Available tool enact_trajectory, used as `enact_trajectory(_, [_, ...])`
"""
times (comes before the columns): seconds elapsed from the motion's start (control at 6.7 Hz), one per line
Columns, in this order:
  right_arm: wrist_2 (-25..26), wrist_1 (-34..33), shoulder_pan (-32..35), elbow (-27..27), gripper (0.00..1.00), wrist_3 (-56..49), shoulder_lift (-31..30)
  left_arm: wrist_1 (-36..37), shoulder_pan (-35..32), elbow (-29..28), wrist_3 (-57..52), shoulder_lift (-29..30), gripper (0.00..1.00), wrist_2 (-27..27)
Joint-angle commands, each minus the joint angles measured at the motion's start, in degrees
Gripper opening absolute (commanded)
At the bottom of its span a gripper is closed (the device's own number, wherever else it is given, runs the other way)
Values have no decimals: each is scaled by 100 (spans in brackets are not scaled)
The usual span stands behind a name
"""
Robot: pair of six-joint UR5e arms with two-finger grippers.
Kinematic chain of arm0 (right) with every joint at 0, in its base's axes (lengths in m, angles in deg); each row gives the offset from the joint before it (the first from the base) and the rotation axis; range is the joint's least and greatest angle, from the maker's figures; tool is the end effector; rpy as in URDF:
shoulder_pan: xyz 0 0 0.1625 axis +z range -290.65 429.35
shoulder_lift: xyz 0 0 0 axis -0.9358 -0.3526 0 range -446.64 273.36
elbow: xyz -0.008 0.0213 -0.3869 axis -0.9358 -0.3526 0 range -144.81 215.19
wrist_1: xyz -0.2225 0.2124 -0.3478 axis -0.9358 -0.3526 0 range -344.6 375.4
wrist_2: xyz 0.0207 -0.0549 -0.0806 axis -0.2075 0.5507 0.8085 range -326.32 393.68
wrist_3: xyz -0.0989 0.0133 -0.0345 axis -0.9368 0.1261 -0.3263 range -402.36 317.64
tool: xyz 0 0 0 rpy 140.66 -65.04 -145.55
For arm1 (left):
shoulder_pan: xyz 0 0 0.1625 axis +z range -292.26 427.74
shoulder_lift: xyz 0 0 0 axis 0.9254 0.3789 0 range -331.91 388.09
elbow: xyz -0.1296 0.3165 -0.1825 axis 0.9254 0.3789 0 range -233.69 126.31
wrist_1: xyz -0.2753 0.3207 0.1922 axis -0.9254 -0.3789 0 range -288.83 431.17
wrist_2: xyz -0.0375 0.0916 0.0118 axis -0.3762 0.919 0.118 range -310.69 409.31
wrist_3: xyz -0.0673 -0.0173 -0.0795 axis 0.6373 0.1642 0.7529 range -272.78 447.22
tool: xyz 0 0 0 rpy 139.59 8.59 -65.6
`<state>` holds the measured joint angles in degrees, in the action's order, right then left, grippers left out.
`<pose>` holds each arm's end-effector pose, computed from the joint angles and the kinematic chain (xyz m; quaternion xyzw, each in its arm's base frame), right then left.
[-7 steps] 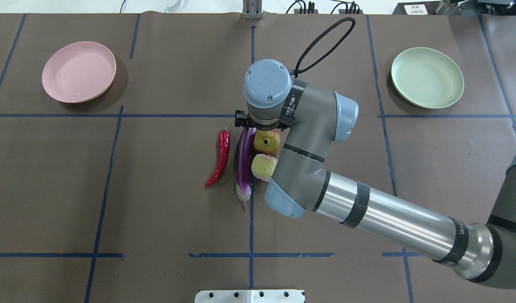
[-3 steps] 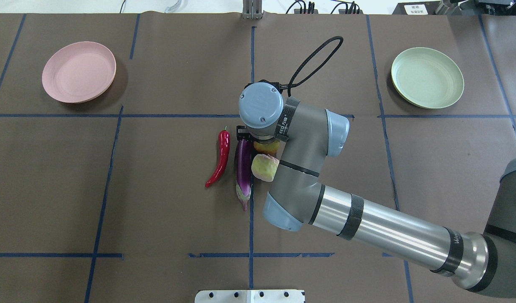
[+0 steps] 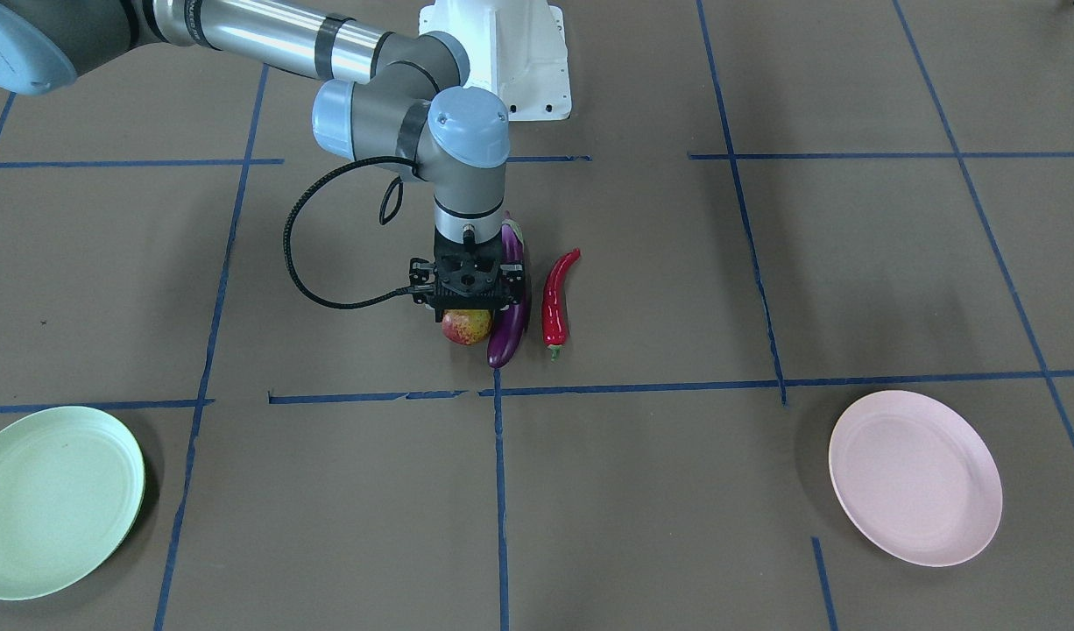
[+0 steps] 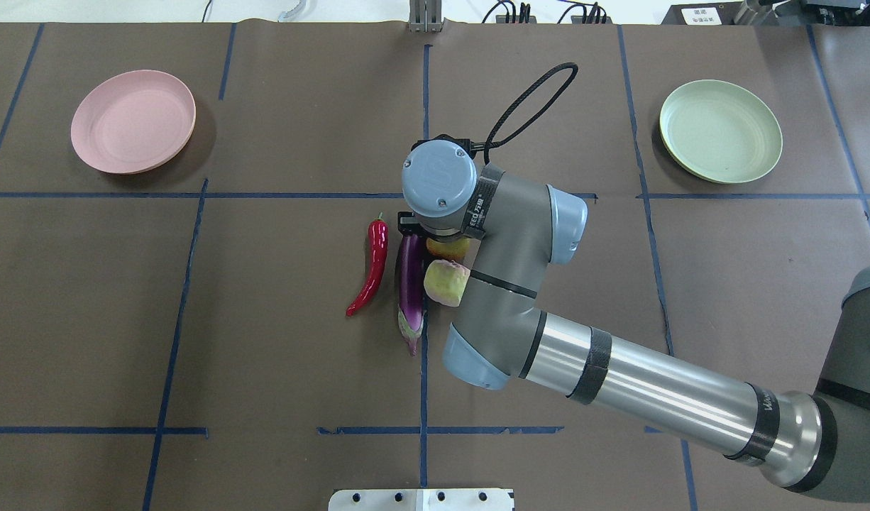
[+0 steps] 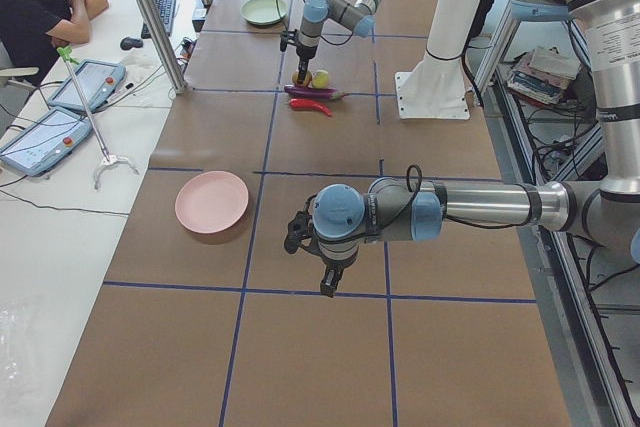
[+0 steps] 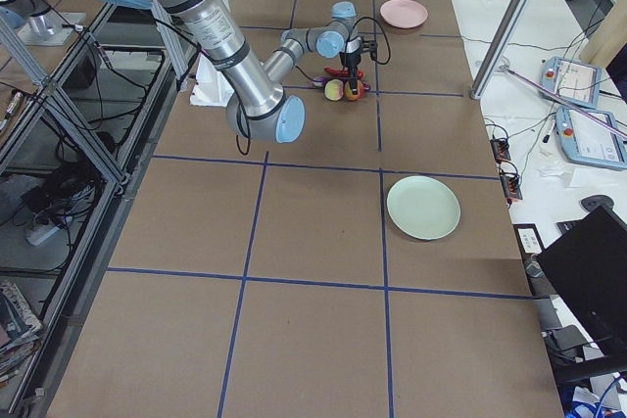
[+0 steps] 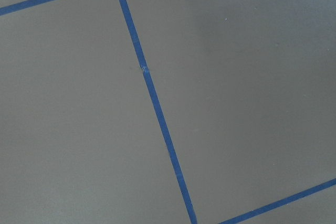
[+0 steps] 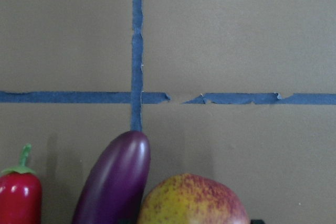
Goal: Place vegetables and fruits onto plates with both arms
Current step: 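Close the right gripper on the pomegranate and lift it, then carry the pomegranate onto the green plate while the left gripper reaches toward the chili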
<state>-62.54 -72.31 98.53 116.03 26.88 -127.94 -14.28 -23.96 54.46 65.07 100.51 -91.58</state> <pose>-0.6203 -0.4859 0.1469 0.1046 -0.3445 0.0491 0.9316 -0.0638 -0.4209 0.6009 0.0580 0.4266 0.1456 0.8908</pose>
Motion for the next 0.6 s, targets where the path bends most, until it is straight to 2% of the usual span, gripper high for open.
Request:
enact_trajectory(0.0, [-64,-270,349,577,2,-76,-235,-7,2,4,0,35,100,-9])
enact_trajectory(0.15, [-168,-351,683,834,2,-112,-551,-15,11,30,0,53,100,-96])
enact_trajectory(0.3, [-300,-361,1147,906,2,-443,-815,-207,37,13,200,270,100,-506])
enact_trajectory(0.45, [-554,-274,1639,907,2,-1098,-1166,-391,316,30,1003,542,100,-640])
